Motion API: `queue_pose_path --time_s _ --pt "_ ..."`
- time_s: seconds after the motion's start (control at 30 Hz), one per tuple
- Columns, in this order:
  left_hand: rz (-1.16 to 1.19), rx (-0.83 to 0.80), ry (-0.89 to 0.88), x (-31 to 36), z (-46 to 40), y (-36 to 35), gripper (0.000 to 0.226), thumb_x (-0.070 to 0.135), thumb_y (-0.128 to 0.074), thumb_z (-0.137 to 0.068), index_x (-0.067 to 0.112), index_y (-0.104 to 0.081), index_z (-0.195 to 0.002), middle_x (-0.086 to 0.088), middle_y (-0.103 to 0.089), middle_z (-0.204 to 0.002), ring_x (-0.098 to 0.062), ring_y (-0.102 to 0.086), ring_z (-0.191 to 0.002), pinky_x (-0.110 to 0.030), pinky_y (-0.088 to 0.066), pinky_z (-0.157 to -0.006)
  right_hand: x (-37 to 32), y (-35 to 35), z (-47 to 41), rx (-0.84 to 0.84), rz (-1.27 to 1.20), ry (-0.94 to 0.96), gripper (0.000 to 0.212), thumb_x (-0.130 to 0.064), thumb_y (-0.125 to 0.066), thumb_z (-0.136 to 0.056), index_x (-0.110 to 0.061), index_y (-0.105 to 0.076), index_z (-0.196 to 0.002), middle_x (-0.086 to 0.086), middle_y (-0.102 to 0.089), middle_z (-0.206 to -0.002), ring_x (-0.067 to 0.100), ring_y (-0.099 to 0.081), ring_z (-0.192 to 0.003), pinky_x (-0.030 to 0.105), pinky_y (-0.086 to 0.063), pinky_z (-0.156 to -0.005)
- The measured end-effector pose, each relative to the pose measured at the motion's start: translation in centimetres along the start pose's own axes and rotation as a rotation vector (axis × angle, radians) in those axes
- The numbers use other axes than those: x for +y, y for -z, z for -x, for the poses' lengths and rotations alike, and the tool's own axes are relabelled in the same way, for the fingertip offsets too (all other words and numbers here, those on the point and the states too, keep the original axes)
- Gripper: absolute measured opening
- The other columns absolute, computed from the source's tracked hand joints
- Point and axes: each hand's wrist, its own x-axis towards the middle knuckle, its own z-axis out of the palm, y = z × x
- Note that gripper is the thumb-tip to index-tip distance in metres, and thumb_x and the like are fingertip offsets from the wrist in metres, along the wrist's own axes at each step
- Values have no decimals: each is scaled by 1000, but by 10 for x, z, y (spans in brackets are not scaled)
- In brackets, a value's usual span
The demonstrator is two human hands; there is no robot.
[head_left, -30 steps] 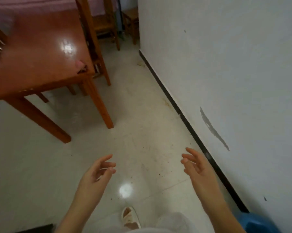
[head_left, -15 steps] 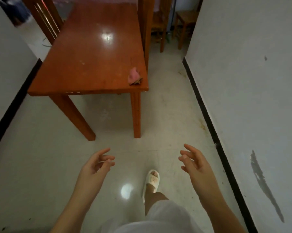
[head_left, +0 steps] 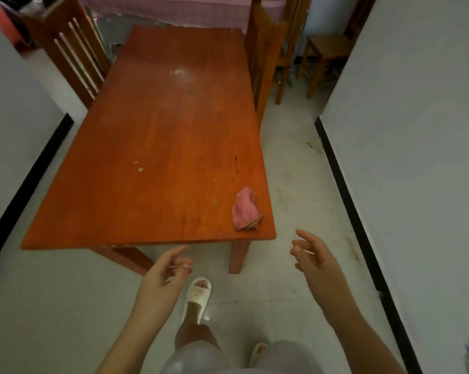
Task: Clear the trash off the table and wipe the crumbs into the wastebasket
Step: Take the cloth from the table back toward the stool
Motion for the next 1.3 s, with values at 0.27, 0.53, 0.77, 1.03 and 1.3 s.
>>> queue_pose_path --time_s 0.27,0.53,0.77,1.03,1.3 --pt "-692 -400 -283 14 -182 2 49 27 -49 -94 26 -39 -142 5 -48 -140 -9 -46 -123 -19 -33 -101 -19 -96 -115 110 98 -181 39 -40 -53 -89 -24 -47 -124 -3 -53 -120 12 -56 -101 27 -52 -85" --pt "-1243 -634 -643 -17 -242 -1 65 33 -66 -76 19 -44 -137 -17 -49 -142 -36 -50 -128 -48 -26 -101 -6 -146 -136 244 580 -162 51 -43 -50 -90 -27 -38 -137 4 -46 -130 23 -41 -120 37 -36 -101" --pt "-1166 -769 -503 11 -241 -8 52 33 -41 -96 26 -30 -147 -5 -21 -158 -23 -19 -146 -39 -20 -118 -18 -116 -103 492 175 -325 41 -29 -55 -89 -27 -47 -129 -1 -50 -117 16 -50 -103 28 -45 -88" --pt "-708 -1230 -669 81 -134 -73 36 16 -54 -92 31 -52 -125 10 -58 -120 -5 -54 -112 -27 -45 -100 -17 -73 100 1057 -175 -409 27 -16 -57 -87 -37 -56 -104 -2 -62 -97 1 -60 -77 12 -46 -60" --pt "-579 -1775 -860 36 73 -93 32 15 -64 -85 42 -58 -101 24 -66 -101 9 -61 -97 -3 -45 -85 10 -153 339 1680 -370 -697 40 -15 -61 -84 -51 -47 -97 -12 -62 -100 3 -59 -88 23 -49 -75"
